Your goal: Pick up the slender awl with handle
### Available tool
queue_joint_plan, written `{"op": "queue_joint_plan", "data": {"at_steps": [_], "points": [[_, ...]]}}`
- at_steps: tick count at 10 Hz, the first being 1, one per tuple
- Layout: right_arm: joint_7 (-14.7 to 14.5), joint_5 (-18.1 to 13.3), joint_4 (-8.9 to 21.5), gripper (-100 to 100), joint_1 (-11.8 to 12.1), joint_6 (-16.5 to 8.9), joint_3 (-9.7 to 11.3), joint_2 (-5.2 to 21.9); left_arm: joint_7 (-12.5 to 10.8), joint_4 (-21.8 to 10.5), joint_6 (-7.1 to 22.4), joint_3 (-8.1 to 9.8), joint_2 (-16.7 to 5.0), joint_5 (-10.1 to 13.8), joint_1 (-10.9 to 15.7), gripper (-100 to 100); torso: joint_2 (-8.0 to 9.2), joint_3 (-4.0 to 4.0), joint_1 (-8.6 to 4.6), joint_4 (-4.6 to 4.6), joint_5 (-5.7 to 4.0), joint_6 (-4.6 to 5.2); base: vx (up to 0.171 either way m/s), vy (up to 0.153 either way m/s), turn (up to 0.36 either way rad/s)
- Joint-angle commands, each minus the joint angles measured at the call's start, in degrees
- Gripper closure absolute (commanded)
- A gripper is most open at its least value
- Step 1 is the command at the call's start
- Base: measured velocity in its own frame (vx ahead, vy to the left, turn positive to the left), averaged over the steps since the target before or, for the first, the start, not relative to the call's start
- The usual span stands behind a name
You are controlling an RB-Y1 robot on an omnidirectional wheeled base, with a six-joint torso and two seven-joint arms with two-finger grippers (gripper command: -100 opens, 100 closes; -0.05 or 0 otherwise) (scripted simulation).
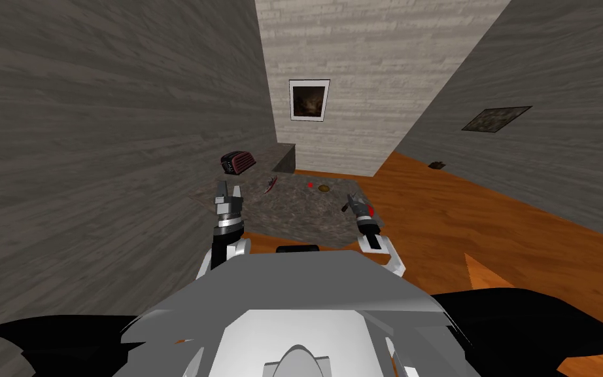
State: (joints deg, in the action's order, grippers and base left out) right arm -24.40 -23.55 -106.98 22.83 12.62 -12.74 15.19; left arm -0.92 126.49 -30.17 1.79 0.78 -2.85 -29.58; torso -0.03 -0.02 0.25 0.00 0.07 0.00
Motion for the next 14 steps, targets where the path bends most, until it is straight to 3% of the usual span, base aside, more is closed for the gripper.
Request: {"op": "queue_joint_plan", "data": {"at_steps": [1,7,9,10,11,13,14], "points": [[-1.95,-1.74,2.08,-100,-0.58,-0.60,-0.60,0.80,0.00,0.00,0.00,0.00,0.00,0.00,0.00,0,0.00,0.00,0.00,0.00,0.00,0.00,0.008,0.082,-0.007],[-8.65,-8.20,10.00,-100,-2.14,-2.72,-3.60,4.81,0.00,0.00,0.00,0.00,0.00,0.00,0.00,0,-0.04,-0.02,0.15,-0.01,0.04,-0.01,0.010,0.106,-0.007],[-8.59,-8.27,10.40,-100,-2.51,-2.86,-3.65,4.97,0.00,0.00,0.00,0.00,0.00,0.00,0.00,0,-0.03,-0.02,0.02,-0.01,0.01,0.00,0.007,0.051,-0.005],[-8.85,-8.37,10.56,0,-2.52,-2.78,-3.70,4.94,0.00,0.00,0.00,0.00,0.00,0.00,0.00,0,0.00,0.00,-0.13,0.00,-0.02,0.00,0.001,0.006,0.000],[-9.52,-6.72,13.40,-100,-5.39,-1.11,-1.75,6.46,0.00,0.00,0.00,0.01,-0.01,0.00,0.00,0,0.02,0.01,-0.22,0.00,-0.04,0.00,-0.003,0.041,-0.199],[-9.52,-6.72,15.54,-100,-6.58,-1.11,-1.75,6.46,0.00,0.00,0.00,0.00,0.00,0.00,0.00,0,0.01,0.01,-0.10,0.00,-0.02,-0.01,-0.003,0.040,-0.050],[-10.21,-5.08,17.41,-100,-9.15,0.56,0.20,7.99,0.00,0.00,0.00,0.00,-0.01,0.00,0.00,0,0.02,0.01,-0.17,0.00,-0.03,-0.01,-0.011,0.034,-0.217]]}}
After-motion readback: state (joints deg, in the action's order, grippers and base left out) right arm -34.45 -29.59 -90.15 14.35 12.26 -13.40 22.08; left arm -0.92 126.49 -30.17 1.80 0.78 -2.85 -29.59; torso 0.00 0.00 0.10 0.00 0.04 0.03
